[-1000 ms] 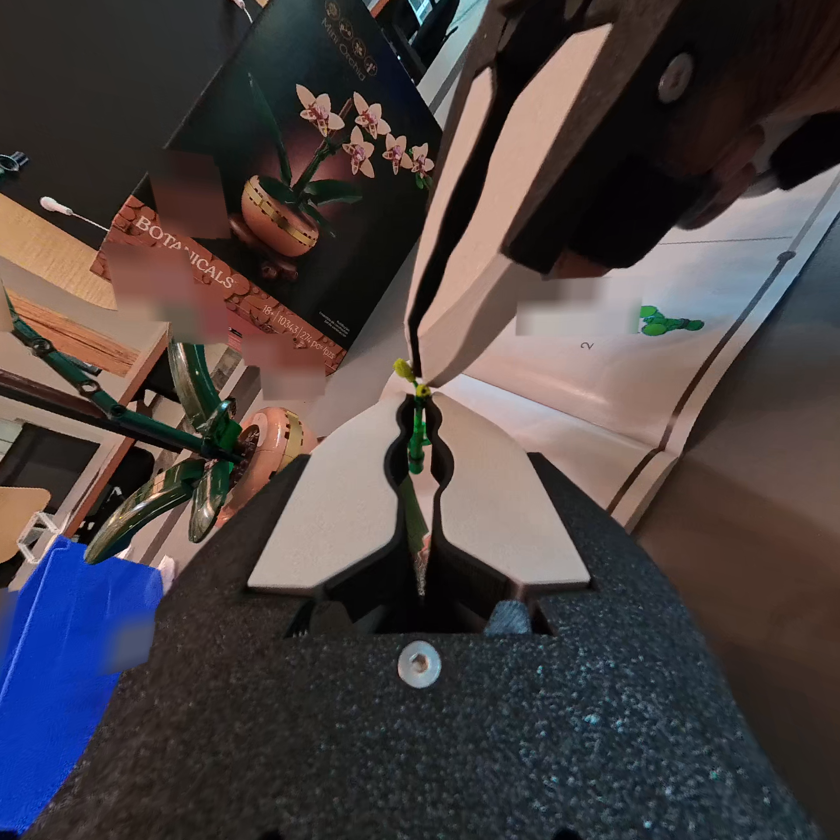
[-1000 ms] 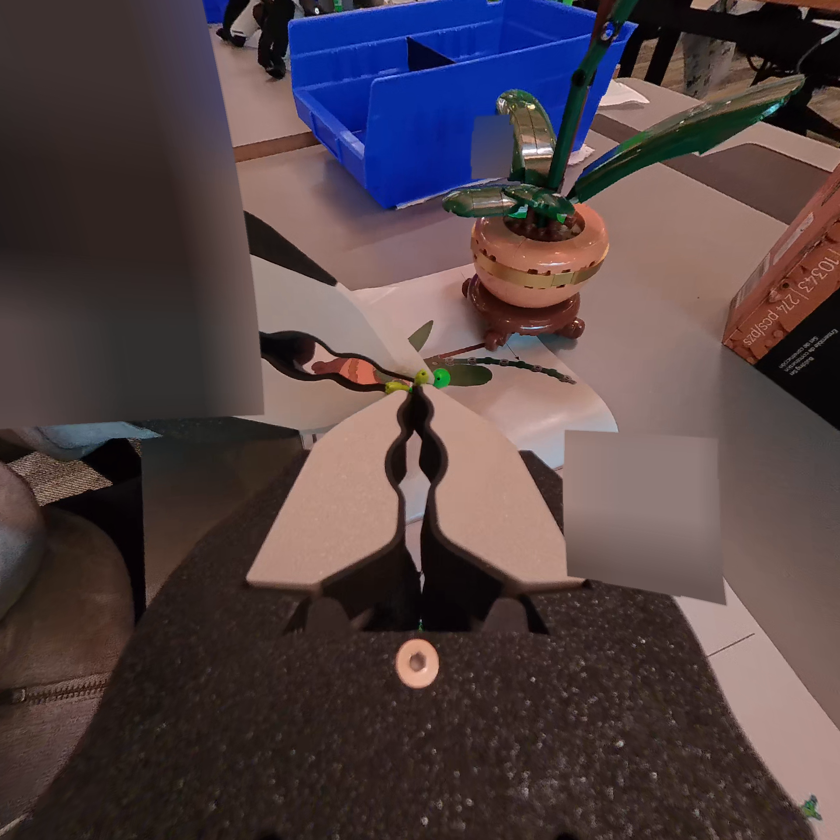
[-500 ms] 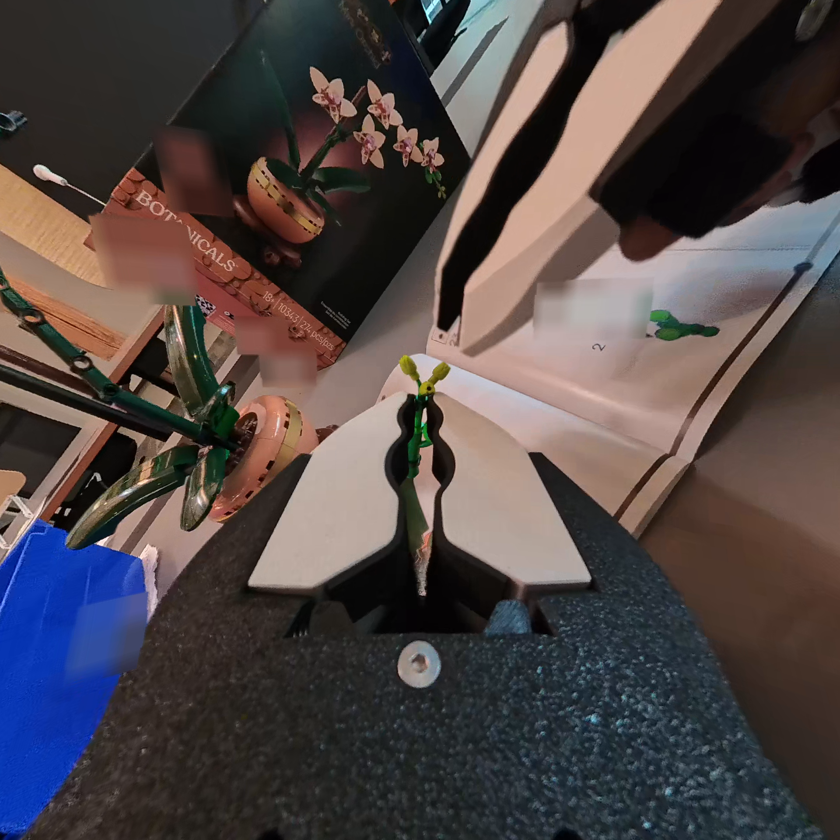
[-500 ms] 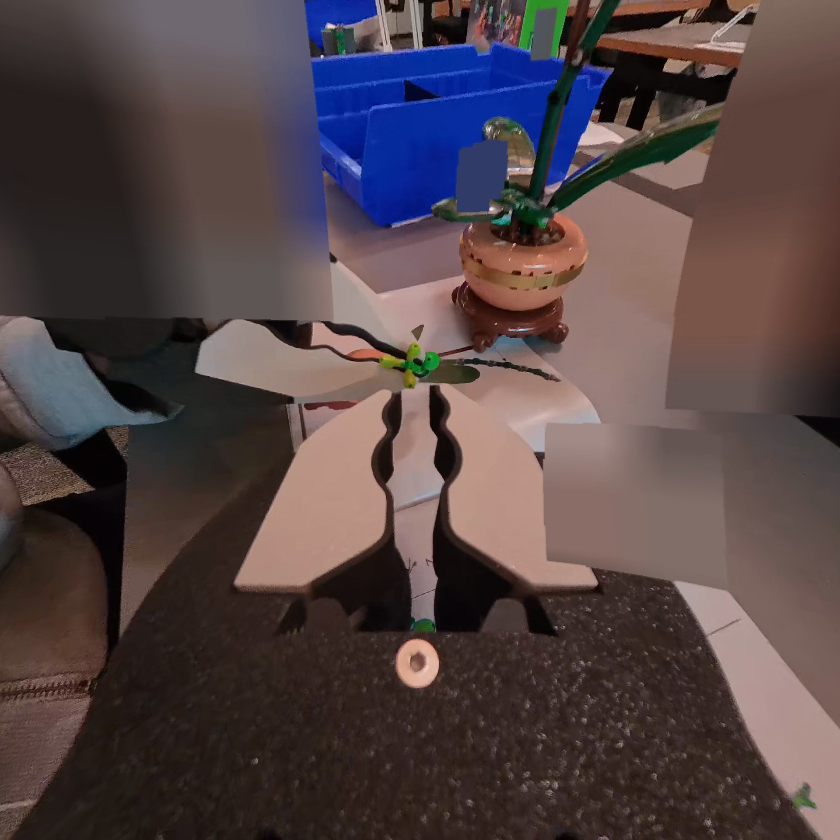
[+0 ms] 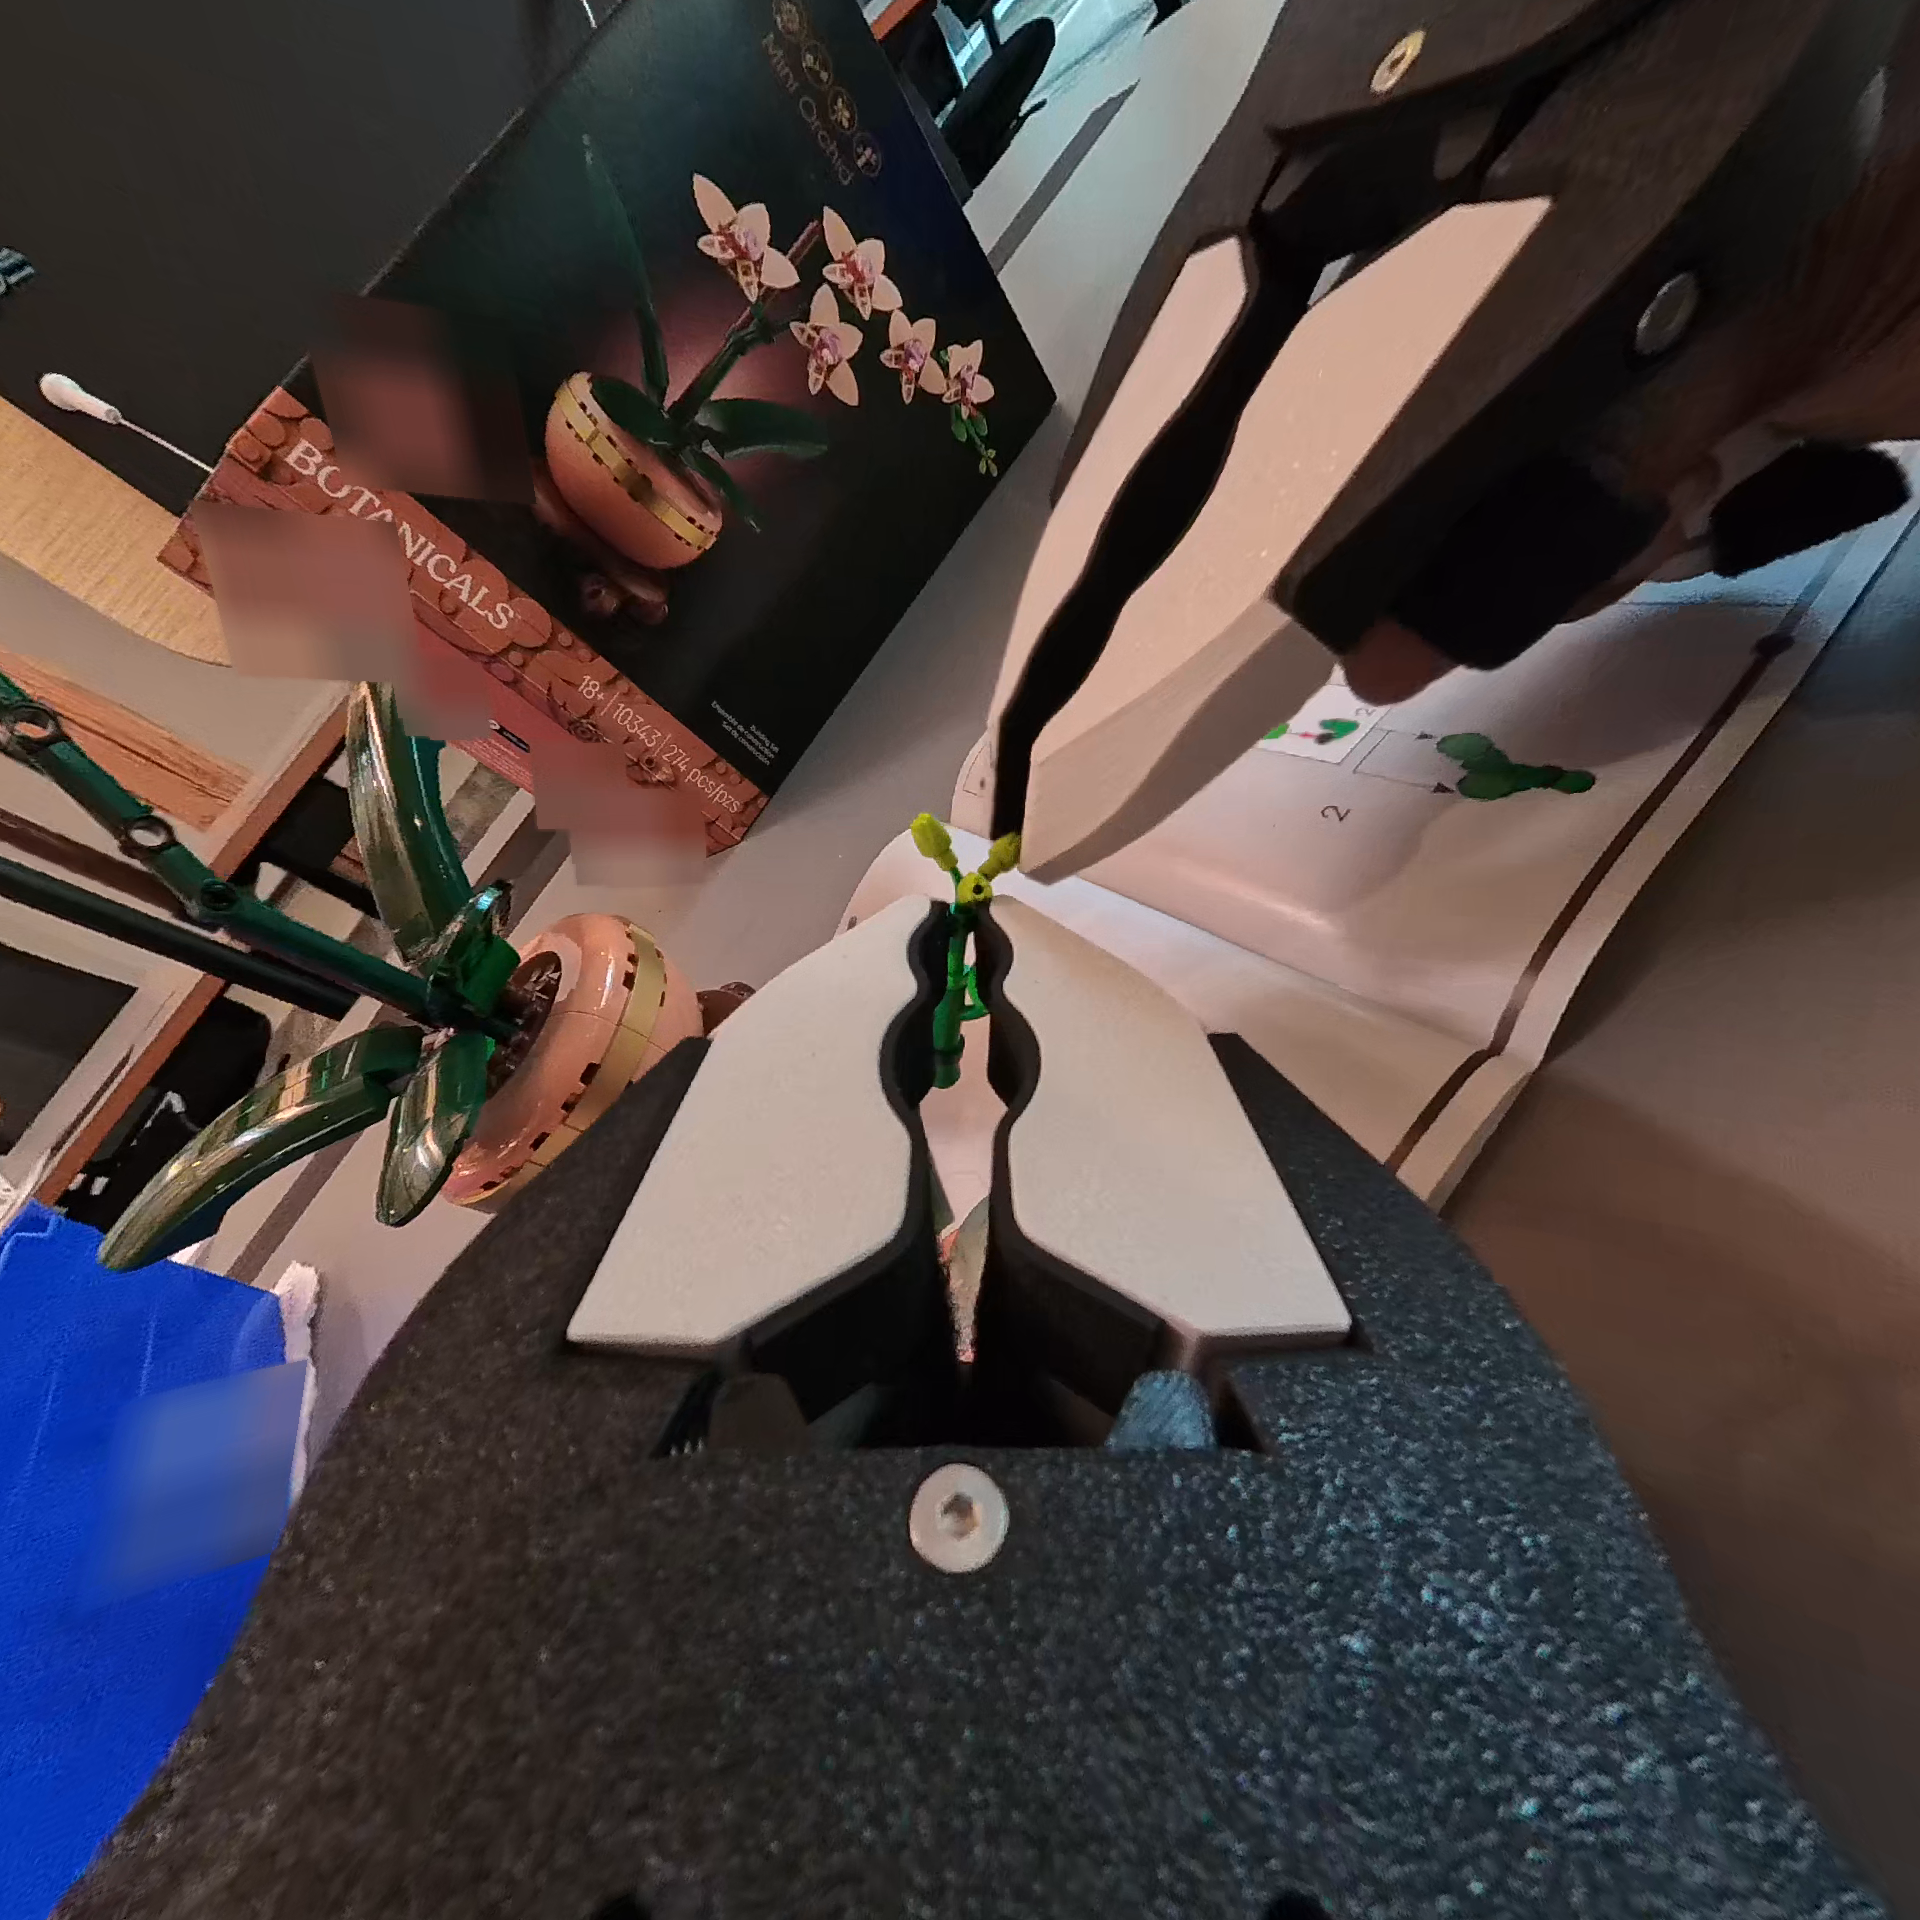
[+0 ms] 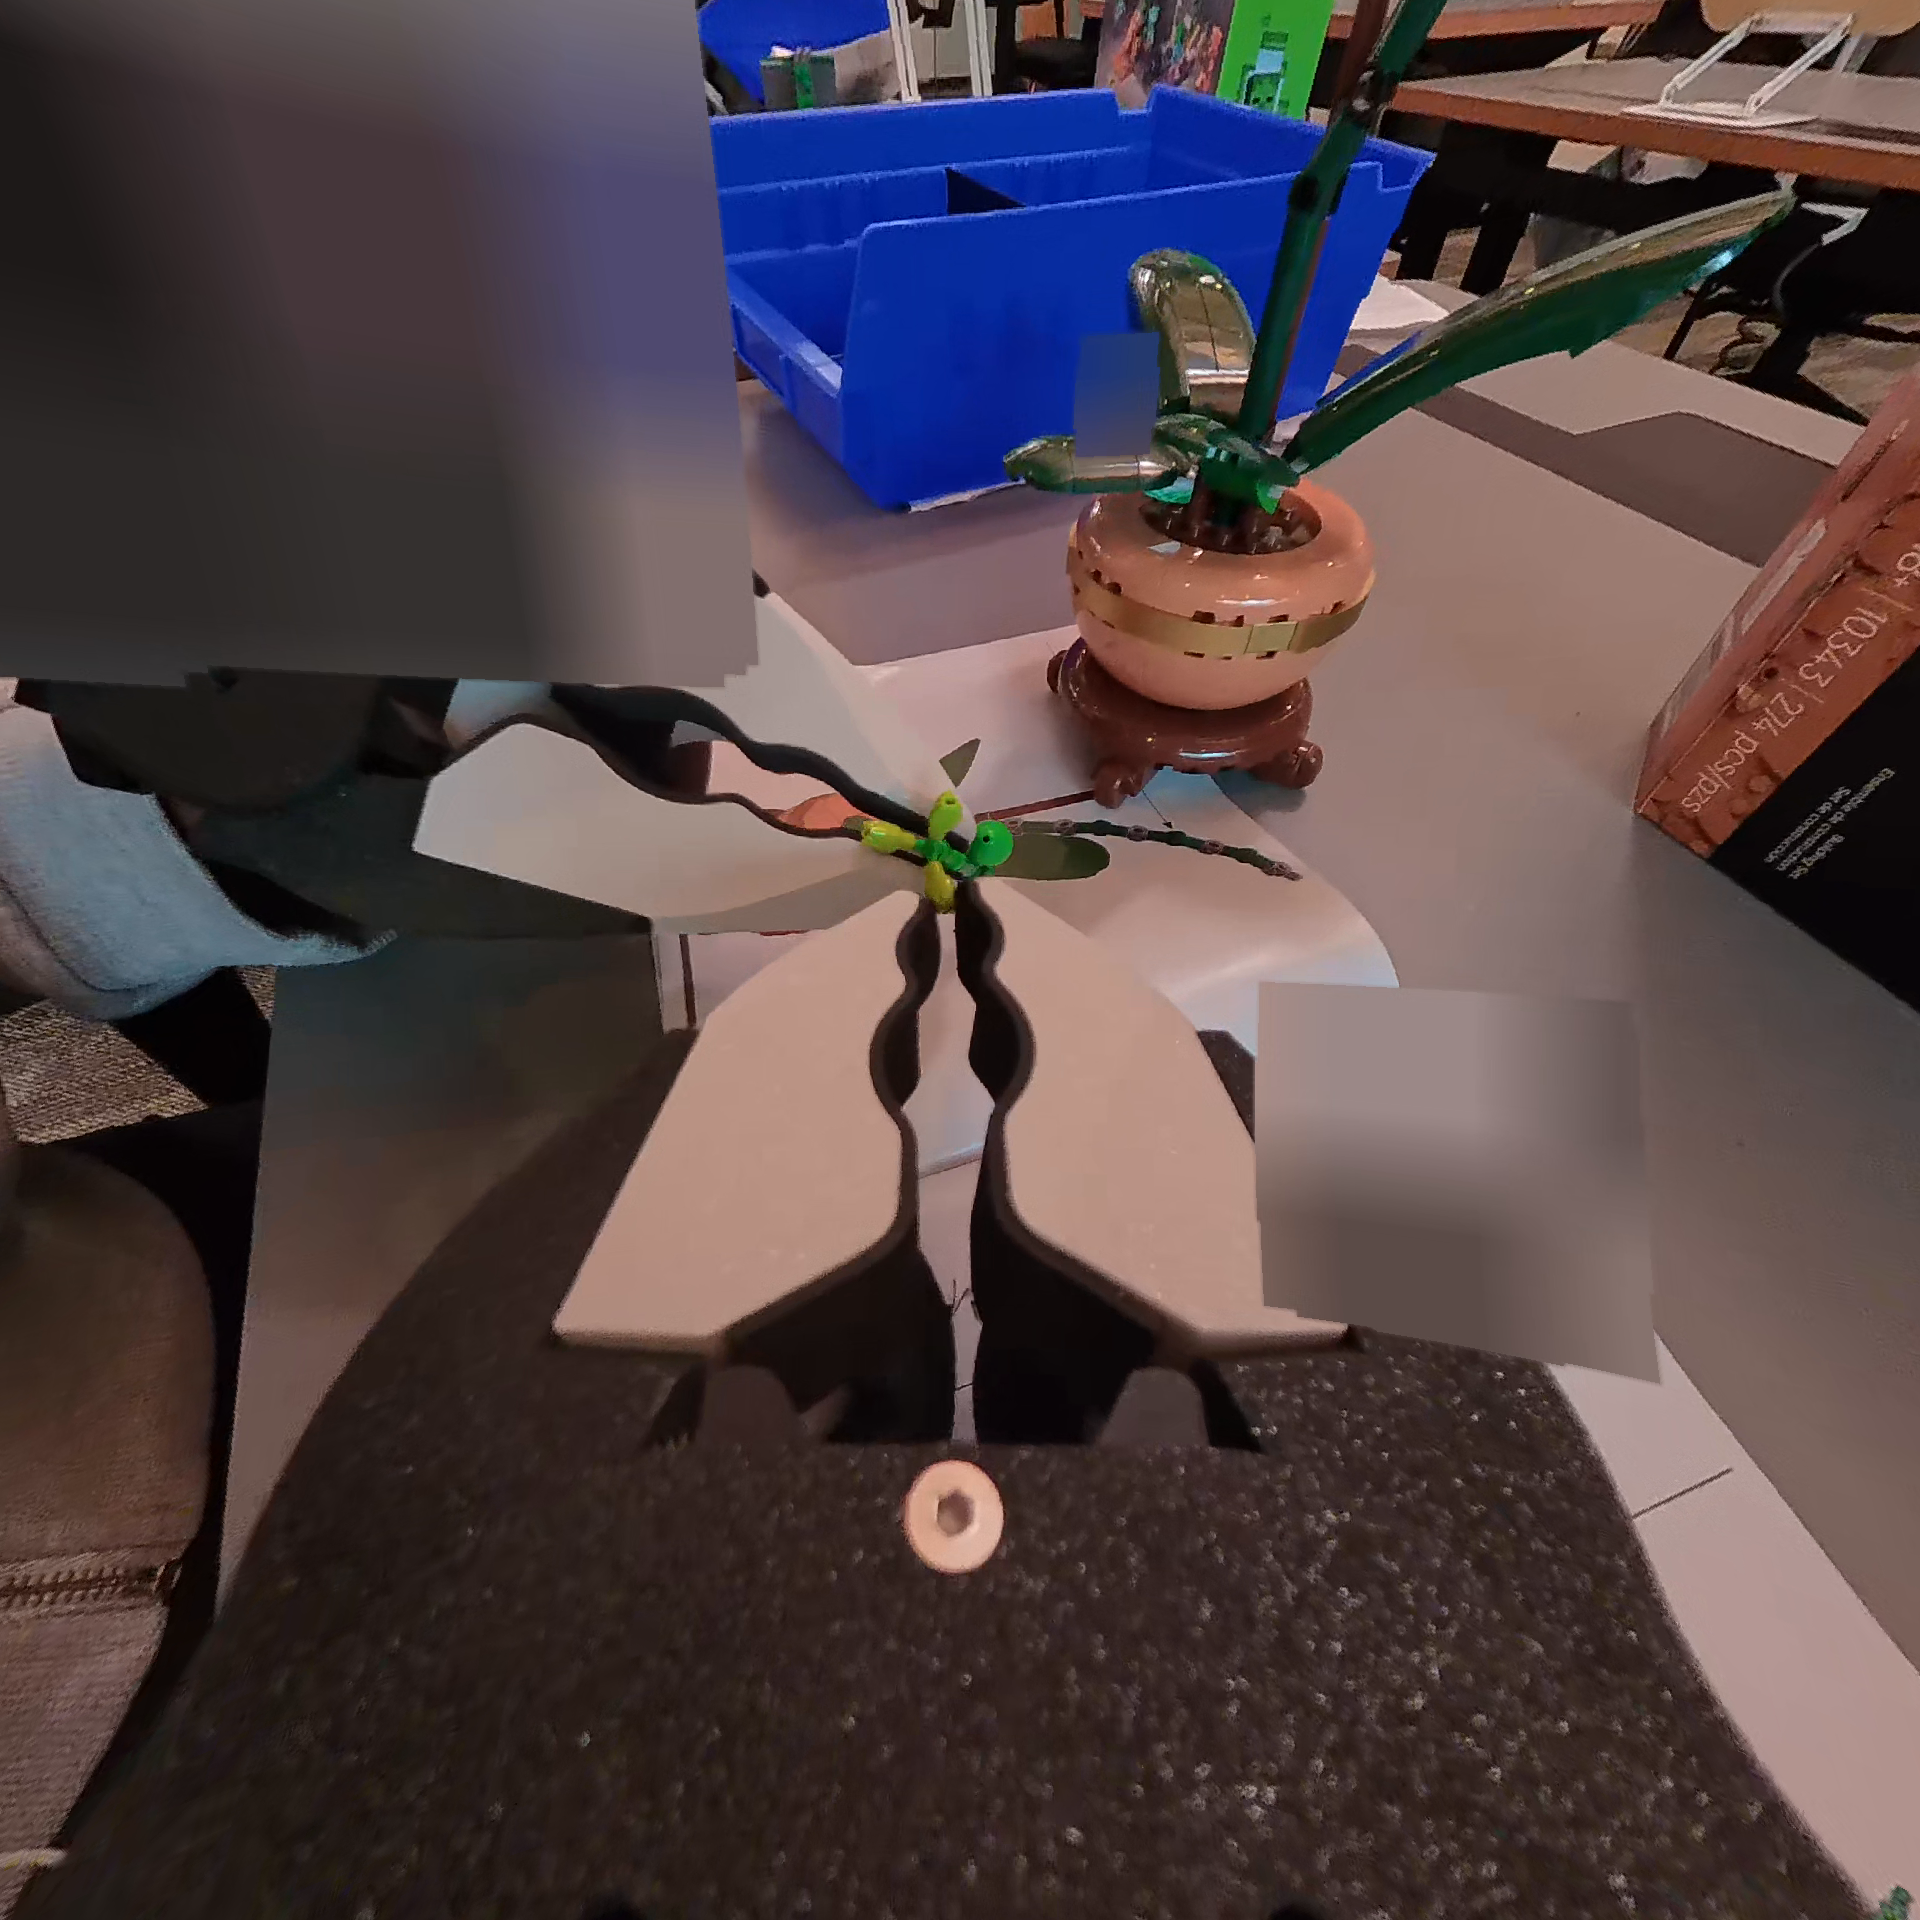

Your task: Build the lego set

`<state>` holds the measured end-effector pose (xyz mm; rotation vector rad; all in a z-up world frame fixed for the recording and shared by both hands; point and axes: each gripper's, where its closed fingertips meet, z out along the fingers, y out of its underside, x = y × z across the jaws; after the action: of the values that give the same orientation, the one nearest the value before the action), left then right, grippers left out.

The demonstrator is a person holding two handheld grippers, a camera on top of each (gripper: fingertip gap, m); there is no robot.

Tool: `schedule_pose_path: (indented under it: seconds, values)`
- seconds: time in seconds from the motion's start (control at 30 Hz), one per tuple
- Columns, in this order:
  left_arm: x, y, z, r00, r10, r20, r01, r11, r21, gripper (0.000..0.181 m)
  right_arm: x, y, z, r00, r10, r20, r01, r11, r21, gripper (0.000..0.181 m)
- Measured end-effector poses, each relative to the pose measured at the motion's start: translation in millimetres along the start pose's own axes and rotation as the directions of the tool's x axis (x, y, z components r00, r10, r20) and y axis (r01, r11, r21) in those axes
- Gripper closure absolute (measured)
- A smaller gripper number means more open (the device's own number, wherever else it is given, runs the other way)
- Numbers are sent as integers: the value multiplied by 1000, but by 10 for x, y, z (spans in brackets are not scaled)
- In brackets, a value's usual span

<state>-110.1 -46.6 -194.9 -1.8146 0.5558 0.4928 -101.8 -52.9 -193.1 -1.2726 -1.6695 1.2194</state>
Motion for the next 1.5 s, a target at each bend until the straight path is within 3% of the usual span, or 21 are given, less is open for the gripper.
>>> schedule_pose_path:
  seconds: [0.33,0.47,1.03,1.5]
  values:
    - [6,33,6,992,122,44,-120,991,-52,177,0,25,8,999,-43,-22,43,999,-26,178]
    - [35,51,16,998,62,10,-62,997,-38,178,-2,48,14,1000,-22,-12,22,1000,-21,178]
    - [105,125,38,993,119,-8,-119,990,-77,178,-26,69,56,1000,1,5,0,1000,-19,179]
    - [61,84,21,998,-61,-24,61,998,-17,178,7,34,21,998,55,10,-55,998,18,179]
